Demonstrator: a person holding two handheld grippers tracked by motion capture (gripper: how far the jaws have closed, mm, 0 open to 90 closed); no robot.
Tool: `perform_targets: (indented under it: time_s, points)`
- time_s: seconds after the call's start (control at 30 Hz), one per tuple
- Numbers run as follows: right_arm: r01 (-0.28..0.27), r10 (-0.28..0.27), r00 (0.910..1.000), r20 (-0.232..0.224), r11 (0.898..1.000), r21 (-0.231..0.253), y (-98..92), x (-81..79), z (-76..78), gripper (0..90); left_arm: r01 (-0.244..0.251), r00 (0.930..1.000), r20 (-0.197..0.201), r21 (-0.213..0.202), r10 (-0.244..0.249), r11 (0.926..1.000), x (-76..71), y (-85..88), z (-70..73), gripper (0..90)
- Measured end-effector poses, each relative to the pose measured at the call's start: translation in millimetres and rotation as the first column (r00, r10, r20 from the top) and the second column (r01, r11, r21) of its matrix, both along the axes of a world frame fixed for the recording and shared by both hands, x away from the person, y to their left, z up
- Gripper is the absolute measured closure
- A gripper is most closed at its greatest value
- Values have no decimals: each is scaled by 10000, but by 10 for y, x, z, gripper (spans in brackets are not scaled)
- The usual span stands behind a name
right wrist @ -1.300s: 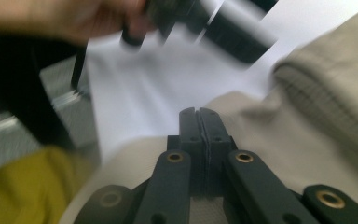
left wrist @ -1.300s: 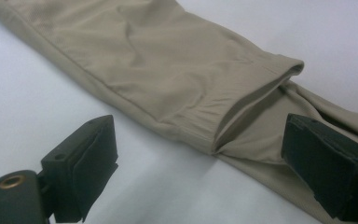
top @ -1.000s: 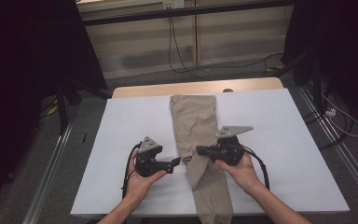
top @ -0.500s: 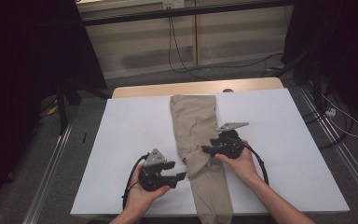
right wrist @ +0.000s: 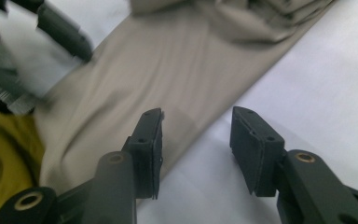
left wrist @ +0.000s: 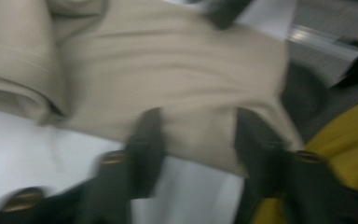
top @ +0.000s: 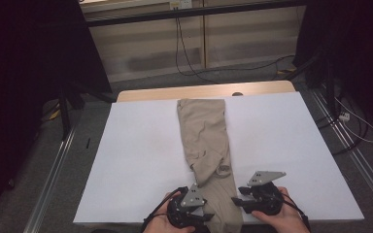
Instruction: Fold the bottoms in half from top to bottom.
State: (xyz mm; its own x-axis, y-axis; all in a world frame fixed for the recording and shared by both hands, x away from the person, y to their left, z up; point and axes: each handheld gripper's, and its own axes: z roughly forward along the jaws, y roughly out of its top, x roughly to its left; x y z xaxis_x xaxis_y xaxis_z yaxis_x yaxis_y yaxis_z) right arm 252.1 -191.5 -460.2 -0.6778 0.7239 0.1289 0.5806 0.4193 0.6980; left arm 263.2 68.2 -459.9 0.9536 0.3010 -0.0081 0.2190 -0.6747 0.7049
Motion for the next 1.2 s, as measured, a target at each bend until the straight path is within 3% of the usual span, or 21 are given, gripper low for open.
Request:
perform_targets:
  time_s: [0.03,0.07,0.13,0.27,0.33,0.4,0.47,0.57,0.63,0.7,0.73,0.8,0.9,0.97,1.03,1.13,1.17,1.2]
  points:
    - [-106,108,9998,-145,9998,142,14,-41,1,562,76,10000,-16,-32,-76,10000,-3,8,-2,717]
    - [-221,221,9997,58,9997,41,41,-86,-18,553,100,9999,10,-31,-100,9999,-7,17,-1,792]
    - [-243,295,9974,662,9967,-781,122,-142,-14,591,49,9998,-183,-60,-50,10000,4,35,4,888]
    - [-144,161,9992,374,9989,-454,125,-136,-11,888,-224,9969,-764,-208,208,9995,57,130,16,900]
    - [-227,236,9994,260,9992,-321,114,-132,-12,898,-184,9967,-790,-297,160,9994,70,193,44,900]
    - [-231,237,9995,197,9993,-303,121,-139,-6,900,-261,9958,-887,-439,221,9987,97,247,82,900]
    - [-269,270,9996,-121,9996,65,131,-149,-14,900,-271,9958,-890,-479,228,9985,118,277,91,899]
    - [-414,418,9990,127,9987,-305,168,-175,1,900,-151,9935,-1137,-462,97,9988,116,275,72,860]
    - [-254,260,9995,155,9989,-402,137,-167,8,900,-230,9943,-1050,-373,190,9990,95,250,64,735]
    - [-152,152,9999,16,9996,-242,82,-147,6,900,-26,9970,-770,-248,6,9997,87,224,73,678]
    - [-163,161,9998,-83,9997,-187,67,-140,3,900,-165,9972,-736,-381,136,9991,74,196,65,634]
    - [-223,222,9997,-42,9992,-333,66,-145,12,899,-72,9987,-513,-215,61,9997,69,155,57,539]
    - [-165,161,9998,-109,9992,-378,72,-148,23,837,-51,9999,-101,146,52,9999,33,94,1,515]
    - [-183,186,9997,129,9995,-263,73,-139,49,723,-113,9999,31,250,112,9996,21,101,9,523]
    - [-209,218,9986,487,9996,-195,96,-72,103,692,-260,9996,-121,267,263,9993,32,132,17,559]
    - [-304,309,9929,1151,9995,-55,184,149,210,641,-510,9978,-417,124,515,9986,66,183,22,592]
    - [-363,363,9901,1357,9993,-20,228,245,249,640,-510,9971,-559,188,520,9985,89,204,30,578]
    - [-482,482,9862,1584,9988,-39,279,348,287,635,-689,9950,-737,-118,679,9976,105,213,22,531]
